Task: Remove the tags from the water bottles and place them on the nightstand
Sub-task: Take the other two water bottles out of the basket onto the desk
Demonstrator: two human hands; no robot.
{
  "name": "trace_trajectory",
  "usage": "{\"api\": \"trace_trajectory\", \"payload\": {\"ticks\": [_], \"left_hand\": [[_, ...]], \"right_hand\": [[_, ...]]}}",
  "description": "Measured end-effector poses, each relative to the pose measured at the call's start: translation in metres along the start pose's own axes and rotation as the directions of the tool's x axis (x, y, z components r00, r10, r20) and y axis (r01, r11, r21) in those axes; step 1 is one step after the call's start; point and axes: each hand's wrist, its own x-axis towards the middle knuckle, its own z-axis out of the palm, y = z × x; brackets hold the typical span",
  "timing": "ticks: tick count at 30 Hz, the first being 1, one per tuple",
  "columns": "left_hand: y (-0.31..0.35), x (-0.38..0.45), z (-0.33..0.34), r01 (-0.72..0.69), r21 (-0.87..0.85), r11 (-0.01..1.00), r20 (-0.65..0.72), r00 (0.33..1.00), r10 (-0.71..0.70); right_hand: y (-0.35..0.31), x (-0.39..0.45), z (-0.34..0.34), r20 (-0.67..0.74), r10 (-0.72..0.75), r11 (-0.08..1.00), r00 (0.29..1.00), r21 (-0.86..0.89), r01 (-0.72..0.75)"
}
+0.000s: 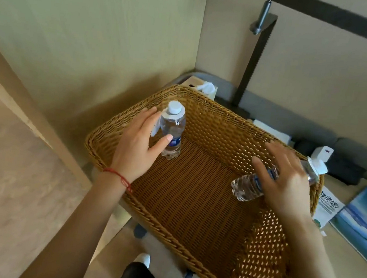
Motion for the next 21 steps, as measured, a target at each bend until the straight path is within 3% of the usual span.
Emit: {"api": "trace_trajectory", "payload": {"ticks": [11, 21], "left_hand": [[-0.044, 0.088, 0.027, -0.046, -0.241, 0.969, 0.185, 0.978, 0.092], [-0.050, 0.109, 0.048, -0.022, -0.343, 0.939, 0.184, 0.979, 0.091]], "right_hand": [[-0.022, 0.032, 0.025, -0.014, 0.087, 0.977, 0.996, -0.196, -0.089], [-0.017, 0.020, 0.018, -0.117, 0.238, 0.945, 0.964, -0.203, -0.258]]}}
